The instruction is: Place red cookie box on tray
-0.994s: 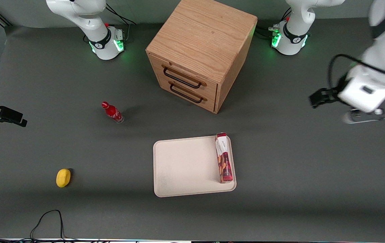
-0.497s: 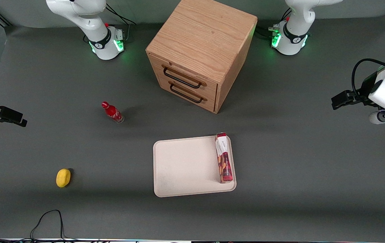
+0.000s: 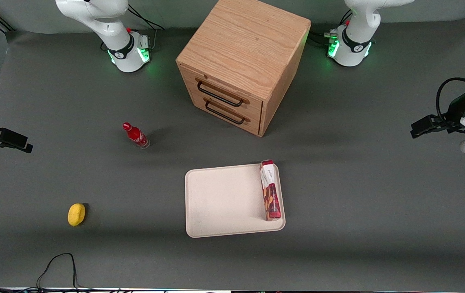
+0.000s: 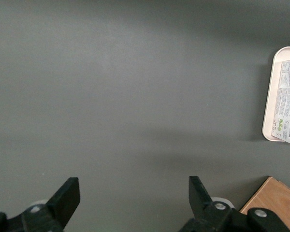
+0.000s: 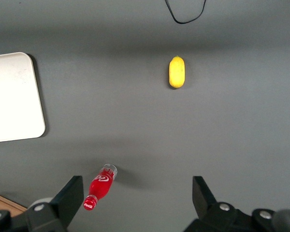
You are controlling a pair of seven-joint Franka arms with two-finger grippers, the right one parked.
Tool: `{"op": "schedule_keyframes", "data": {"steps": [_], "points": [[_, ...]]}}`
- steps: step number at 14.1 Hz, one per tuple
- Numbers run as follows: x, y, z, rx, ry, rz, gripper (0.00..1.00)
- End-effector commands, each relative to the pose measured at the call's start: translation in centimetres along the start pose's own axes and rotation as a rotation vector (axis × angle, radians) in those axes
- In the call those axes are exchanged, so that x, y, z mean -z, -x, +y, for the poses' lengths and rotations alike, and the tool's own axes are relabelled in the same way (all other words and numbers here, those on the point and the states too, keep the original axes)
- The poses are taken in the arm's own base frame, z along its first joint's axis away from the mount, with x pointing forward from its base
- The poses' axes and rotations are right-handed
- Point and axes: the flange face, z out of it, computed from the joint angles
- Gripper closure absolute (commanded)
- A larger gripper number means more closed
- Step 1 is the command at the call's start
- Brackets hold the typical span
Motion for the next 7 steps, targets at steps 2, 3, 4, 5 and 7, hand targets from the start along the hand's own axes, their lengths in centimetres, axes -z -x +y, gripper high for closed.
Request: {"op": "schedule_keyframes", "data": {"steps": [2, 3, 4, 5, 7], "points": [[0.98, 1.42, 0.67, -0.025, 0.011, -0.019, 0.00], [0.92, 1.59, 0.75, -0.026, 0.011, -0.028, 0.00], [0.84, 1.72, 0.90, -0.030, 0.009, -0.037, 0.00], [0.83, 1.84, 1.07, -0.034, 0.010, -0.045, 0.00], [0.80, 1.96, 1.43, -0.036, 0.036, -0.054, 0.00]]}}
